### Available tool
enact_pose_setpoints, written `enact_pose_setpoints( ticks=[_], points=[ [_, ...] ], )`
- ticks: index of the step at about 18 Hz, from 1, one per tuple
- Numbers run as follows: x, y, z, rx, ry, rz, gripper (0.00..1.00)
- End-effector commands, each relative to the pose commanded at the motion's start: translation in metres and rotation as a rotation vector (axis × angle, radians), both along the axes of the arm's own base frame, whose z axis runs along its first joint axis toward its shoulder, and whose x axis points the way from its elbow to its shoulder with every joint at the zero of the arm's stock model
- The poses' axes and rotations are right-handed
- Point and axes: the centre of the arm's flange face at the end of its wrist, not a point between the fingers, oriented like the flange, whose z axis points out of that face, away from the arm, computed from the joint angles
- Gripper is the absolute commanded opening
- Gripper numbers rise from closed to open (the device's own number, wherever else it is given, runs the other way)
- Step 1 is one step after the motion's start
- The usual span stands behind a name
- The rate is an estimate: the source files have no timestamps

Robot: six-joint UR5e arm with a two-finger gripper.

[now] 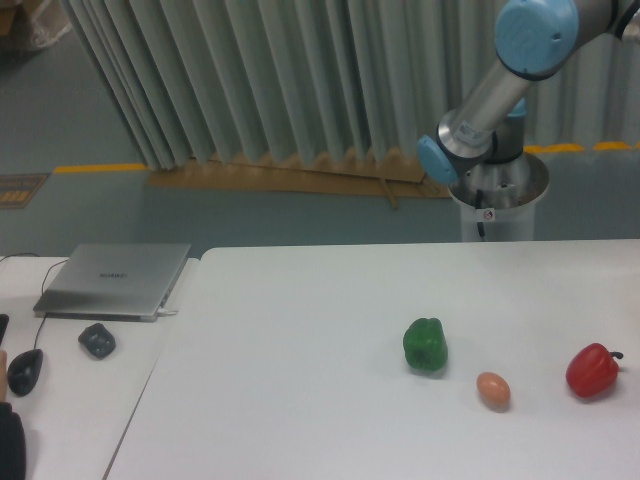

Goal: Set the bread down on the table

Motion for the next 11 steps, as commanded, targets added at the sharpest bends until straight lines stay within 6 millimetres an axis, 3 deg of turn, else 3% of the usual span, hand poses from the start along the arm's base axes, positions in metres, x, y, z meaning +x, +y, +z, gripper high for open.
enact_pose_setpoints(
  ticks=[3,4,6,11],
  points=[
    [-0.0001,0.0000,0.0001,0.000,0.002,0.002,1.00],
    [-0.0002,-0.0004,-0.0011,-0.004,0.000,0.008,0.87],
    [0.0005,-0.0015,0.0002,-0.011,0.002,0.024,0.26],
    [0.0022,-0.0028,0.0021,-0.021,-0.007,0.044,0.23]
  ],
)
